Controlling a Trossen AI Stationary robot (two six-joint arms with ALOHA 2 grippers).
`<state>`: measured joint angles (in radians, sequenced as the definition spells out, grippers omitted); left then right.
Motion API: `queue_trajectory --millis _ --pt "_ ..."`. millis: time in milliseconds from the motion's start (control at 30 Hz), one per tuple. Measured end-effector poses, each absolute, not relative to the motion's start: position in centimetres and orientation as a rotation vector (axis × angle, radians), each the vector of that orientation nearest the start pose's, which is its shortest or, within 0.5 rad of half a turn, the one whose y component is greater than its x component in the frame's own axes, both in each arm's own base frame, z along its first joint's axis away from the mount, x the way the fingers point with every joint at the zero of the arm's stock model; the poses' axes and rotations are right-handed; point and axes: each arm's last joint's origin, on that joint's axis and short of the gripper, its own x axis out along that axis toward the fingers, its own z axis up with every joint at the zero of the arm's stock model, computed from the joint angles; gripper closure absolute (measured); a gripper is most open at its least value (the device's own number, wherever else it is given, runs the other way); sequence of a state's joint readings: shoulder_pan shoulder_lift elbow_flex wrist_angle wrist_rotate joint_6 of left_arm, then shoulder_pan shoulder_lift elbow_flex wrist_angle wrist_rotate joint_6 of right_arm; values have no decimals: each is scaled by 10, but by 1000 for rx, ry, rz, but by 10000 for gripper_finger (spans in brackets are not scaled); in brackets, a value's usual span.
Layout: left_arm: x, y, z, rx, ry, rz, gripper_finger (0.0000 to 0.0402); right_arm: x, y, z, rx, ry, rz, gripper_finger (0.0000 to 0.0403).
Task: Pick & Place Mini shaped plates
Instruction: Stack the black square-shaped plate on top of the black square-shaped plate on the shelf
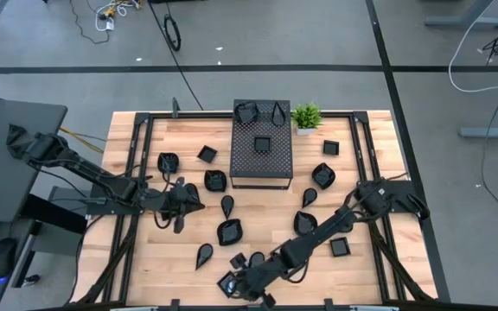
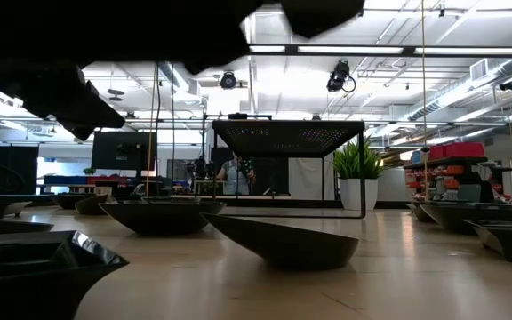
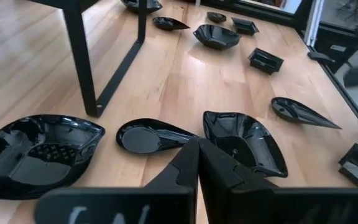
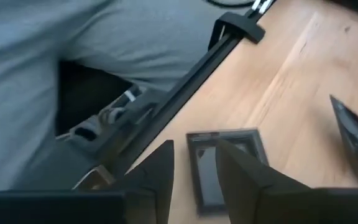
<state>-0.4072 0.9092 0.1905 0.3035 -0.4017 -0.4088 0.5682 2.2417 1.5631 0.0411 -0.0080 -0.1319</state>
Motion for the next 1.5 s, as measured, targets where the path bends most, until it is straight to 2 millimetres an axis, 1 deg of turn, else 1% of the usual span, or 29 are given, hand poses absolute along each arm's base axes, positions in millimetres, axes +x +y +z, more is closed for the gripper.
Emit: queue_trajectory --millis 67,167,333,500,633,733,1000,1267,1500 --pt "159 -56 158 -245 370 92 385 416 265 138 -313 566 602 280" --pt "159 -55 158 -263 359 126 385 416 265 129 -376 572 620 279" --pt "159 -54 158 -277 349 157 385 414 263 123 -487 584 655 279" --pt "159 -53 159 -274 337 181 385 409 256 111 -568 597 678 279" --pt "159 -52 159 -271 323 208 385 411 253 111 -594 577 682 281" --pt "159 -52 159 -271 317 217 385 411 252 110 -619 580 688 291" --pt "159 -52 159 -272 317 217 385 413 249 109 -656 577 687 342" --pt "159 -52 160 -278 316 218 385 413 249 110 -701 580 594 396" --pt "159 -52 160 -278 316 218 385 410 251 119 -713 578 526 396"
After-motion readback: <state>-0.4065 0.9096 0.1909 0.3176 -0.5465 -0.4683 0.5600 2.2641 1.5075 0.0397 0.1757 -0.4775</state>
